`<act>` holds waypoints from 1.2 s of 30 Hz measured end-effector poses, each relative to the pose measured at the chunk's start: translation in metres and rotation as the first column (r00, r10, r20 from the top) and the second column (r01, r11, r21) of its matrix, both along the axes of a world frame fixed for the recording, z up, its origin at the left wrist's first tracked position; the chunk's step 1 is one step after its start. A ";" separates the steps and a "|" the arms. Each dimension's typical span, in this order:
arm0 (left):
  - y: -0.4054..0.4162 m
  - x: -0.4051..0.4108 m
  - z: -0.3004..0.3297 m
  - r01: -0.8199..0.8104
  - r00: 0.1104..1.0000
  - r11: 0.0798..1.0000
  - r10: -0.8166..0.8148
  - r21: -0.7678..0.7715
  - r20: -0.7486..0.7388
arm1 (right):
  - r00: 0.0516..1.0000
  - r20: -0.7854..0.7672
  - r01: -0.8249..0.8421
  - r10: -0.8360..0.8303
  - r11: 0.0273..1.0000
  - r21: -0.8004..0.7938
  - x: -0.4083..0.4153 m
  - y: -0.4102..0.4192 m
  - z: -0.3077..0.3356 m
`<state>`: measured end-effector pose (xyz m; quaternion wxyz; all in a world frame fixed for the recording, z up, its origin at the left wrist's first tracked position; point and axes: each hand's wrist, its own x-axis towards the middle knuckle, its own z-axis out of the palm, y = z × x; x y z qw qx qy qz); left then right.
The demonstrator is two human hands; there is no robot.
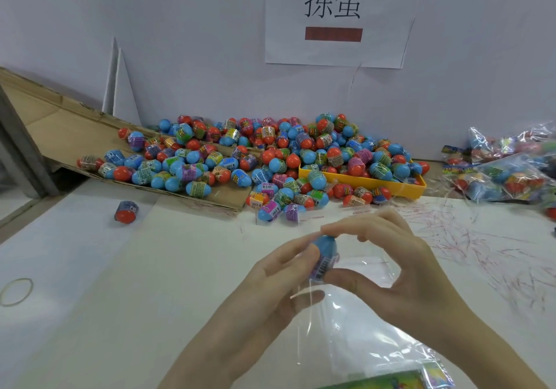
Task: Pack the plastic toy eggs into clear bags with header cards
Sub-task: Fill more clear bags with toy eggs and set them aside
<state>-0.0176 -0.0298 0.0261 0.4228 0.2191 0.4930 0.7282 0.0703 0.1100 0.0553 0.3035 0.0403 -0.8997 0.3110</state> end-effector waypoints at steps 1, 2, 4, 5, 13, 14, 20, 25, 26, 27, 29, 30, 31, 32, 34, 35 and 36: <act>0.000 0.002 0.000 -0.001 0.999 1.000 0.001 -0.014 -0.042 | 1.000 0.000 0.000 0.000 1.000 -0.005 0.001 0.000 -0.001; 0.001 0.004 -0.001 -0.009 0.997 1.000 0.007 -0.023 -0.081 | 1.000 0.003 -0.002 0.002 1.000 0.000 0.001 -0.001 -0.002; 0.003 0.007 -0.003 -0.024 0.994 0.999 0.021 -0.026 -0.110 | 1.000 0.015 -0.004 0.003 1.000 0.026 0.002 -0.003 -0.004; 0.004 0.008 -0.003 -0.022 0.994 0.999 0.019 -0.031 -0.106 | 1.000 0.019 -0.002 0.002 0.999 0.046 0.002 -0.004 -0.006; -0.002 0.013 -0.011 -0.029 0.999 0.999 0.029 -0.014 0.015 | 0.998 0.062 -0.011 -0.002 0.977 0.215 -0.007 -0.011 -0.014; -0.005 0.013 -0.012 -0.028 0.999 1.000 0.028 -0.015 0.021 | 0.996 0.087 -0.045 0.030 0.983 0.178 -0.008 -0.011 -0.013; -0.013 0.007 -0.025 -0.119 0.990 0.992 0.121 -0.035 0.066 | 0.989 -0.131 0.009 -0.069 0.911 -0.411 -0.046 0.007 -0.002; -0.018 0.005 -0.028 -0.147 0.987 0.986 0.152 -0.083 0.060 | 0.900 0.294 0.280 -0.321 0.944 0.174 -0.111 0.033 -0.031; -0.019 0.005 -0.028 -0.140 0.987 0.986 0.146 -0.090 0.063 | 0.871 0.333 0.252 -0.361 0.911 0.328 -0.118 0.037 -0.040; -0.020 0.005 -0.028 -0.136 0.988 0.986 0.142 -0.093 0.066 | 0.857 0.348 0.218 -0.380 0.879 0.423 -0.123 0.039 -0.046; -0.020 0.005 -0.026 -0.143 0.987 0.985 0.149 -0.096 0.060 | 0.863 0.334 0.180 -0.380 0.847 0.500 -0.128 0.039 -0.053; -0.021 0.005 -0.026 -0.154 0.986 0.983 0.159 -0.099 0.048 | 0.874 0.307 0.178 -0.377 0.835 0.521 -0.128 0.039 -0.055; -0.021 0.005 -0.025 -0.166 0.985 0.981 0.170 -0.100 0.031 | 0.883 0.274 0.185 -0.382 0.819 0.544 -0.127 0.039 -0.057; -0.021 0.005 -0.025 -0.177 0.984 0.979 0.179 -0.100 0.011 | 0.890 0.244 0.196 -0.385 0.807 0.557 -0.125 0.040 -0.057; -0.020 0.005 -0.024 -0.186 0.982 0.977 0.184 -0.101 -0.030 | 0.905 0.211 0.237 -0.369 0.851 0.469 -0.120 0.040 -0.057; -0.020 0.005 -0.024 -0.198 0.980 0.975 0.193 -0.104 -0.054 | 0.914 0.201 0.277 -0.352 0.905 0.324 -0.116 0.040 -0.054; -0.019 0.005 -0.024 -0.216 0.975 0.970 0.207 -0.112 -0.086 | 0.921 0.198 0.314 -0.335 0.940 0.131 -0.110 0.041 -0.047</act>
